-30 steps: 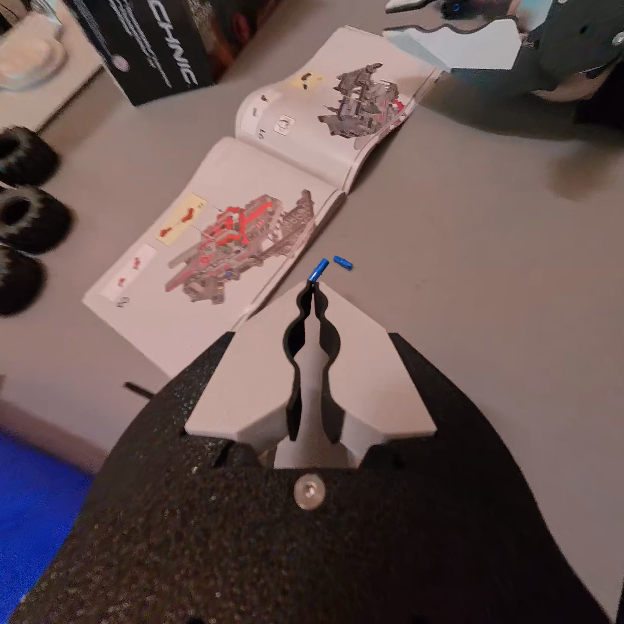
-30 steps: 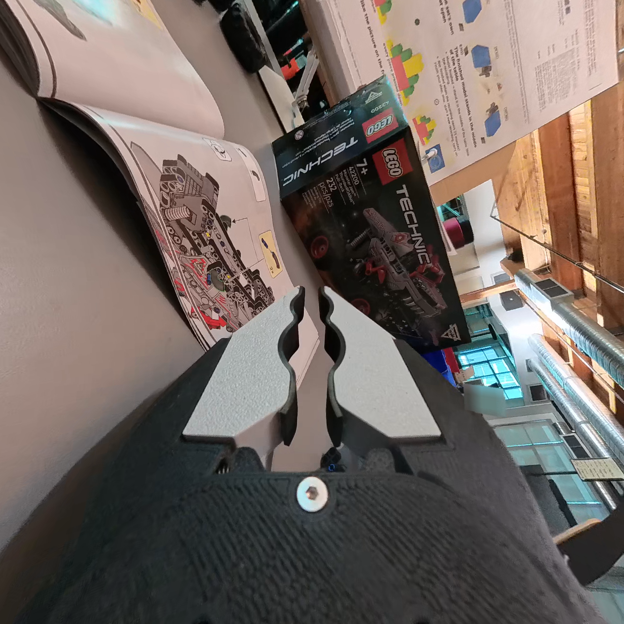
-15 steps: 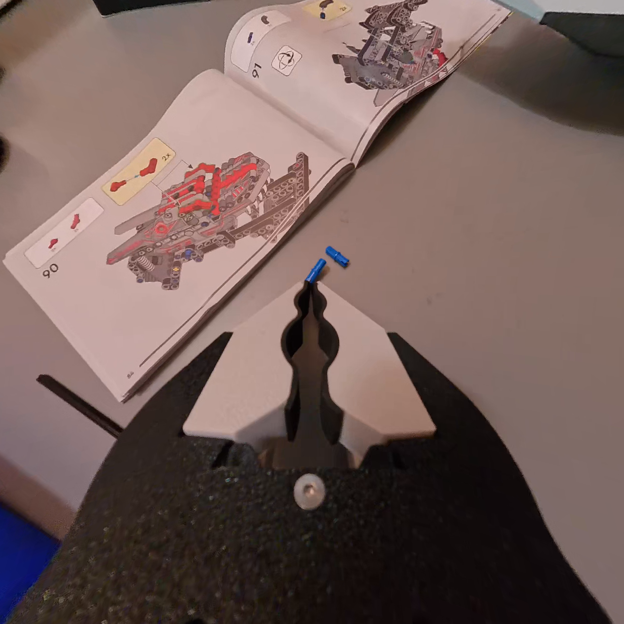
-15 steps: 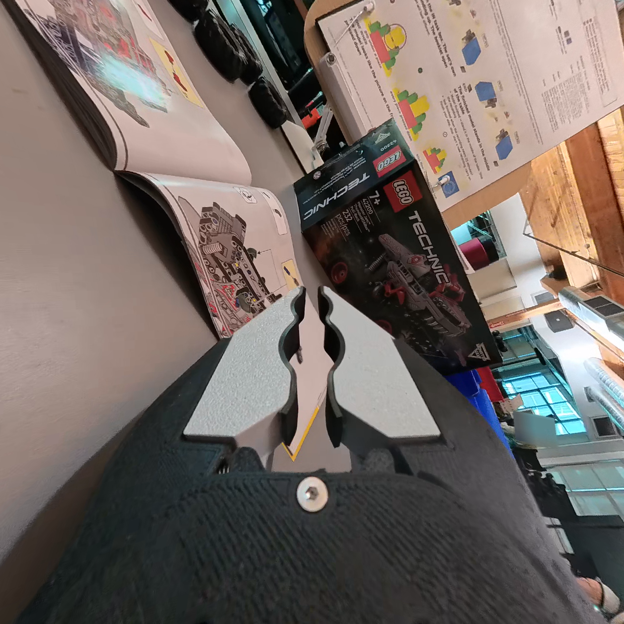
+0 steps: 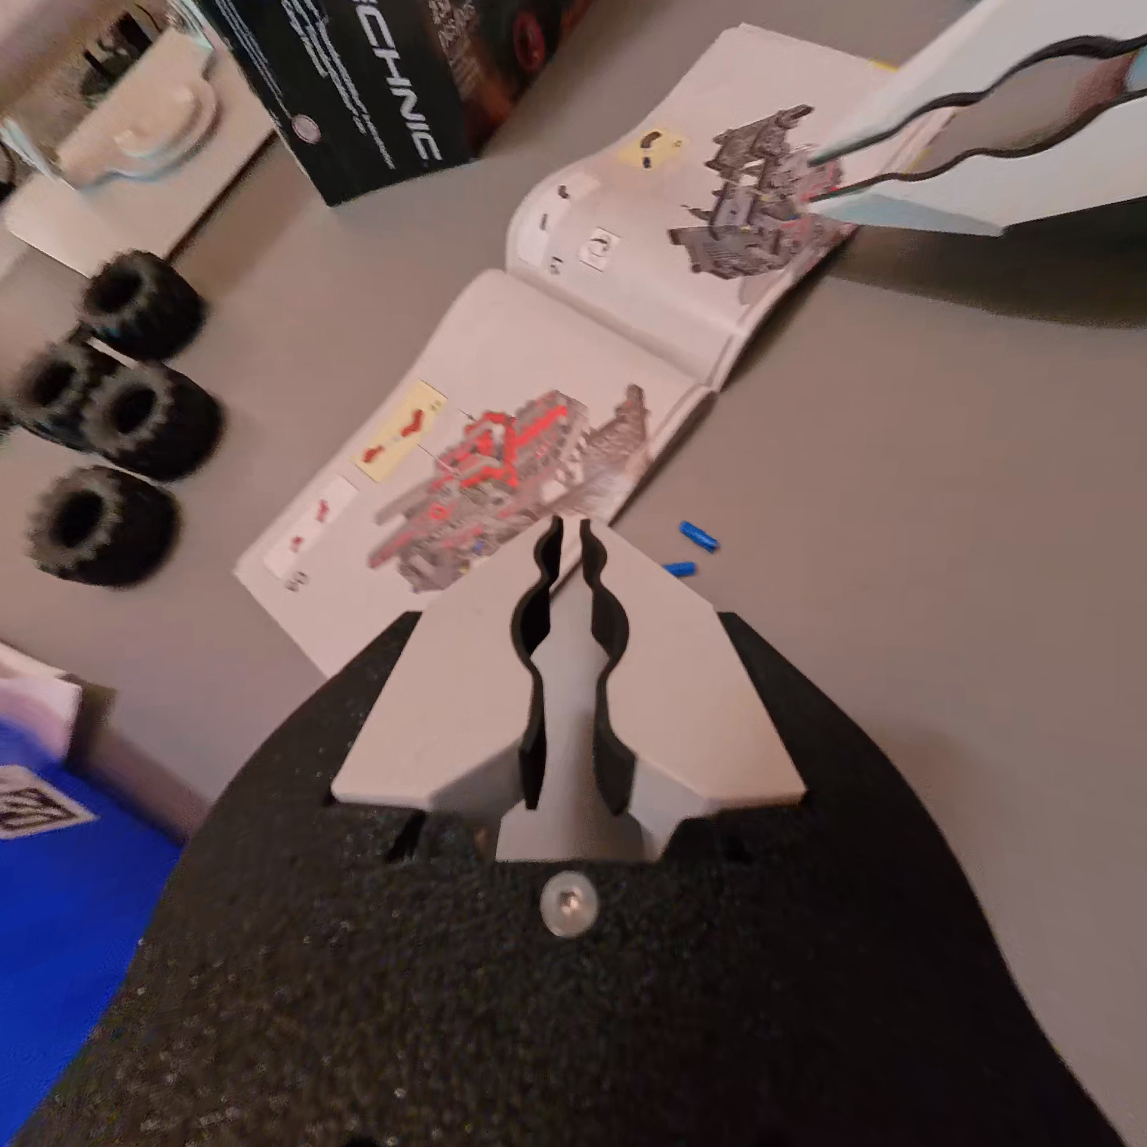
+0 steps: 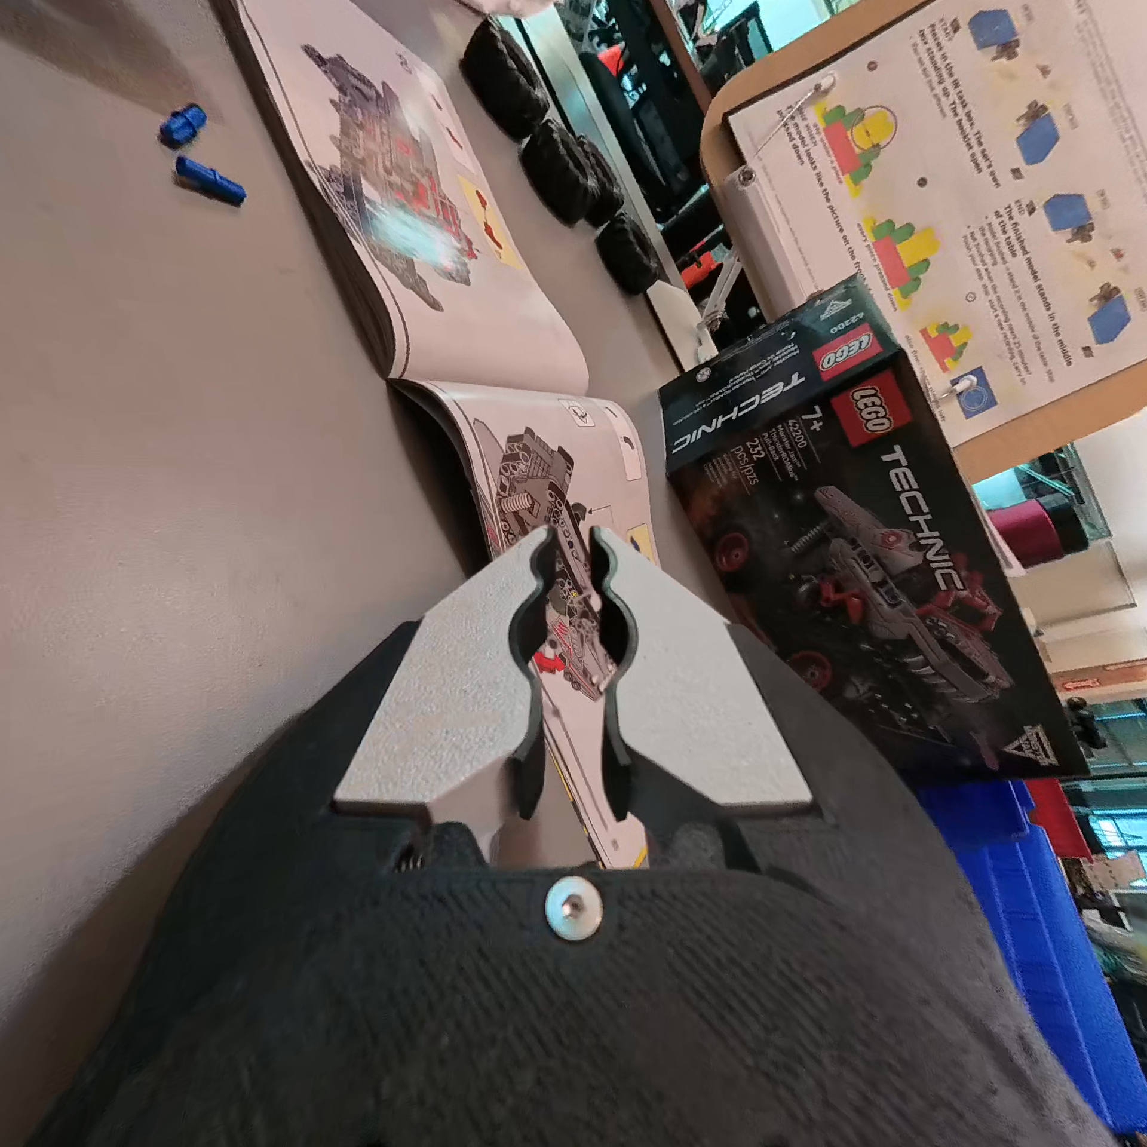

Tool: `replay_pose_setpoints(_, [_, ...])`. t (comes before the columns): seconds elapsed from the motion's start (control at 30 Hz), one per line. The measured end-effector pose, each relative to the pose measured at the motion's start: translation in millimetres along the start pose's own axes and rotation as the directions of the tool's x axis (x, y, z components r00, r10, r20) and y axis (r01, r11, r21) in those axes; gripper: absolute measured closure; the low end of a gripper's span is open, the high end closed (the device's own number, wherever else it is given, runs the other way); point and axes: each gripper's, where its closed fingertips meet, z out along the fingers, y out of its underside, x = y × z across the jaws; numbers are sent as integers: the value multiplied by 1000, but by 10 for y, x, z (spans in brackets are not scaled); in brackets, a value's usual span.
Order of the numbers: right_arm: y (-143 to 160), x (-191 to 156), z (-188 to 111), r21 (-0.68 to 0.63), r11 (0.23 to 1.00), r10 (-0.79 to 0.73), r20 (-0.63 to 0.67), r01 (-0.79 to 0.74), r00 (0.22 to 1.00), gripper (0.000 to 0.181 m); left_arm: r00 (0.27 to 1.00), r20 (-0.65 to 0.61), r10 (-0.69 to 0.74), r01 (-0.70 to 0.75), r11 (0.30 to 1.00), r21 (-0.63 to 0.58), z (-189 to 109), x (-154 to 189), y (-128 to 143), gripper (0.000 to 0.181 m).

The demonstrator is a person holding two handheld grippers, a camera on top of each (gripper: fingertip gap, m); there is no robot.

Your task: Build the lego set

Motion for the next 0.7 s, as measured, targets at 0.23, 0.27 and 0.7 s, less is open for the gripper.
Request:
replay_pose_setpoints(0.23, [132, -34, 67, -97, 995, -23, 5, 24, 1000, 181, 999, 22, -28, 31, 988, -154, 287, -298, 163, 181])
replay_pose_setpoints(0.27, [175, -32, 67, -120, 992, -41, 2, 40, 999, 181, 999, 21, -33, 36, 985, -167, 302, -285, 202, 181])
replay_pose_setpoints(0.7, [438, 160, 70, -242, 970, -56, -108, 28, 993, 180, 972, 232, 40, -8, 991, -135, -1300, -1331, 214, 181])
